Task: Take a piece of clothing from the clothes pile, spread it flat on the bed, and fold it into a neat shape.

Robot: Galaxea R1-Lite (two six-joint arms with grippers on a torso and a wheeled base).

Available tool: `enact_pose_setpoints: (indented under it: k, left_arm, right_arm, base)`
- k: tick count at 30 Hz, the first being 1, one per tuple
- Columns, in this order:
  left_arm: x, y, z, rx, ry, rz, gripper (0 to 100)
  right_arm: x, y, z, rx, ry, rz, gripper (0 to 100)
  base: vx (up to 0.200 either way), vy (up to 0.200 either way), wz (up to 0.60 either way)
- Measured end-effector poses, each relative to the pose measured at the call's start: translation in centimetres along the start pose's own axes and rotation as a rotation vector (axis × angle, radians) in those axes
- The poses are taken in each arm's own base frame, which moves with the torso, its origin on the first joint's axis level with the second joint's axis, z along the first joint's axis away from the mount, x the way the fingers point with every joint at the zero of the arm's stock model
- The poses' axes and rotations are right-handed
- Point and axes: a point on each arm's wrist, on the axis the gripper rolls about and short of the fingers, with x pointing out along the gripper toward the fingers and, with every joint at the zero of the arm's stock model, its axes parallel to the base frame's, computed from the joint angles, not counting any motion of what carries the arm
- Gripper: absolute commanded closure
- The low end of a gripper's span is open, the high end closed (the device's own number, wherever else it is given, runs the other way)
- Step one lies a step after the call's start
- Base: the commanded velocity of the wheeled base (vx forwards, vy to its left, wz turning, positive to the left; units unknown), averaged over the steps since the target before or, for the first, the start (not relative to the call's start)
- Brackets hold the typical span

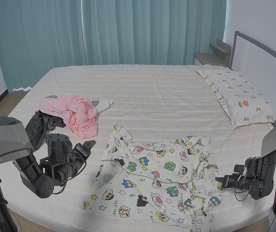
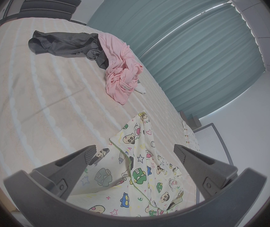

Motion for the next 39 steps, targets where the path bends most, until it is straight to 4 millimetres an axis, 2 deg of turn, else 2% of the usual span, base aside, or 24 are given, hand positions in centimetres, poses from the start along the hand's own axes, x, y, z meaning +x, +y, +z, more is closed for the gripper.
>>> enact_pose_setpoints:
  k: [7,19,36,37,39]
  left_arm:
    - [0.3,0.5,-0.8,0.014,0.026,0.021,0]
    - [1.2,1.8,-2.0,0.030,0.066,0.069,0]
    - [1.8,2.7,-3.6,0.073,0.115,0.104,0]
    - [1.9,2.7,-3.6,0.073,0.115,0.105,0]
    - [1.9,2.8,-3.7,0.075,0.119,0.106,0]
  right_arm:
    - [-0.8,-2.8,2.3,0.024,-0.122,-0.072,100]
    - [-1.2,-6.6,4.6,0.057,-0.222,-0.153,100]
    - [-1.3,-8.8,5.9,0.060,-0.290,-0.189,100]
    - [-1.2,-8.8,6.0,0.060,-0.291,-0.190,0]
    - [-1.3,-8.9,6.0,0.061,-0.292,-0.191,0]
  base:
    - [0.000,0.000,0.00]
    - [0.000,0.000,0.00]
    - [0.000,0.000,0.00]
    - [0.000,0.000,0.00]
    - [0.000,0.000,0.00]
